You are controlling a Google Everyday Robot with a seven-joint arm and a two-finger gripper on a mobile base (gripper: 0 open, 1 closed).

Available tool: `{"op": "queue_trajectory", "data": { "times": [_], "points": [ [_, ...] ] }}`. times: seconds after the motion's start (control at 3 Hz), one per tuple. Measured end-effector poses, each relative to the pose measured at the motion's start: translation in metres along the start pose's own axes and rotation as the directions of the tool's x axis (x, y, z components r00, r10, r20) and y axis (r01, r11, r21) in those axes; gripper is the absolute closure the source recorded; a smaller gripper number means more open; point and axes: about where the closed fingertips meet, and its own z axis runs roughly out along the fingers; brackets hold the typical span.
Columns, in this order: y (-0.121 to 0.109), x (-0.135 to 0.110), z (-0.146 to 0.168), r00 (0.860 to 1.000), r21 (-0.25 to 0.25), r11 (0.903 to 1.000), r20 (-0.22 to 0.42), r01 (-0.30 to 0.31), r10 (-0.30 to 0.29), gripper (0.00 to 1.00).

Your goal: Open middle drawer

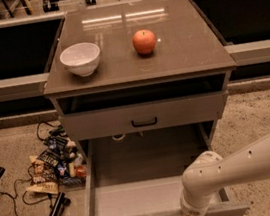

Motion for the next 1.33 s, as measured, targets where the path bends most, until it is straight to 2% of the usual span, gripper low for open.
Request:
{"op": "queue_trajectory", "data": {
  "times": [0.67, 1.0, 1.33],
  "points": [
    [0.013, 0.003, -0.002, 1.000, 0.006, 0.9998, -0.001, -0.020, 0.020, 1.00],
    [0.013, 0.003, -0.002, 1.000, 0.006, 0.9998, -0.001, -0.020, 0.020, 0.81],
    [0.024, 0.007, -0.005, 0.999, 0.005, 0.9994, 0.000, -0.035, 0.035, 0.89]
  ]
}}
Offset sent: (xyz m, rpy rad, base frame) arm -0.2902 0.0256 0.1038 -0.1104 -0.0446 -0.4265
